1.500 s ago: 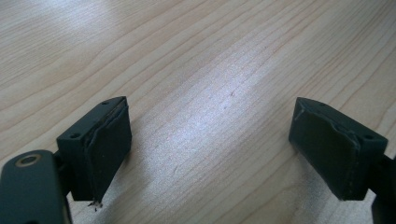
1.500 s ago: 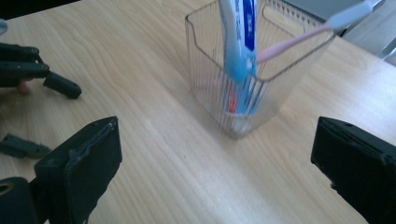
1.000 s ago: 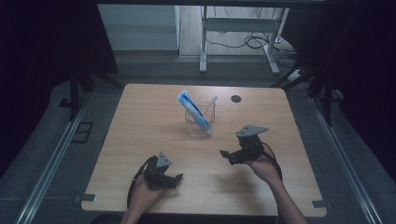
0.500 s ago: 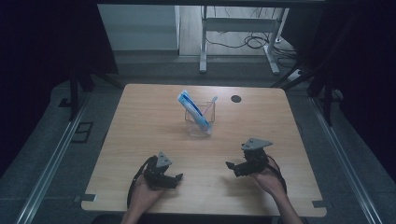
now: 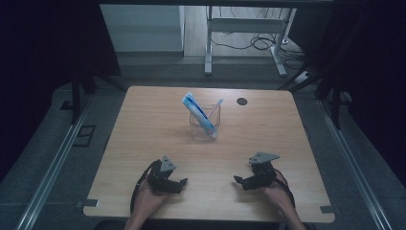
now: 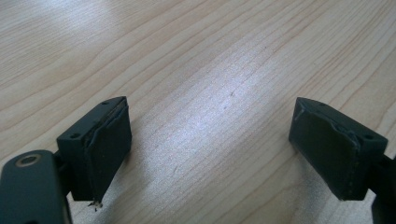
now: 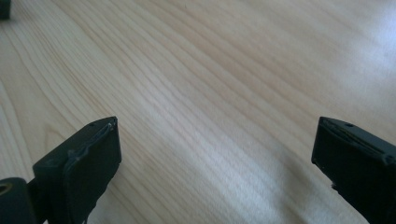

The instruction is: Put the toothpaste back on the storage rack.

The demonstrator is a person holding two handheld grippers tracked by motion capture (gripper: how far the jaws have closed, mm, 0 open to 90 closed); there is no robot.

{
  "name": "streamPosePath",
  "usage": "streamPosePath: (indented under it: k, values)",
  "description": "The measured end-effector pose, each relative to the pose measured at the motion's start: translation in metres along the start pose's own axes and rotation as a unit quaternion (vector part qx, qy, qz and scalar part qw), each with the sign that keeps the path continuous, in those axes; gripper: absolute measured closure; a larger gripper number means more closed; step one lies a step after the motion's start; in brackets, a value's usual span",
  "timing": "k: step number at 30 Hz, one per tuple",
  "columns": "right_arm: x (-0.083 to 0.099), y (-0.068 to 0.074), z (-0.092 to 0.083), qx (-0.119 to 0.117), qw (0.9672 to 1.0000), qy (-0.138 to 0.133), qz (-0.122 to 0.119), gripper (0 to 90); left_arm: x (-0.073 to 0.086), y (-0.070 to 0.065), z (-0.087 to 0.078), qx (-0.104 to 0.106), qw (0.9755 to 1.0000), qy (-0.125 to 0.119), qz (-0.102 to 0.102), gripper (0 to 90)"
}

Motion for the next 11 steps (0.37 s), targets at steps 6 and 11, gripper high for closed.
streamPosePath:
  k: [6, 11]
  values:
    - [0.0068, -0.0002, 0.0034, 0.007, 0.9998, 0.019, -0.005, 3.4, 0.0, 0.0, -0.0001, 0.0, 1.0, 0.001, 0.0, 13.3]
    - [0.0078, 0.0002, 0.0025, 0.007, 0.9998, 0.019, -0.005, 3.5, 0.0001, -0.0001, -0.0001, 0.0, 1.0, 0.001, 0.0, 13.3]
Point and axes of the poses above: each handheld gripper's, and its own axes: z roughly forward along the jaws, x roughly out of its underside, y roughly to its left, the point moved 3 cm from there along z, roughly forward along the jaws, and after that the axes turned 7 degrees about y, right-handed, at the moved point
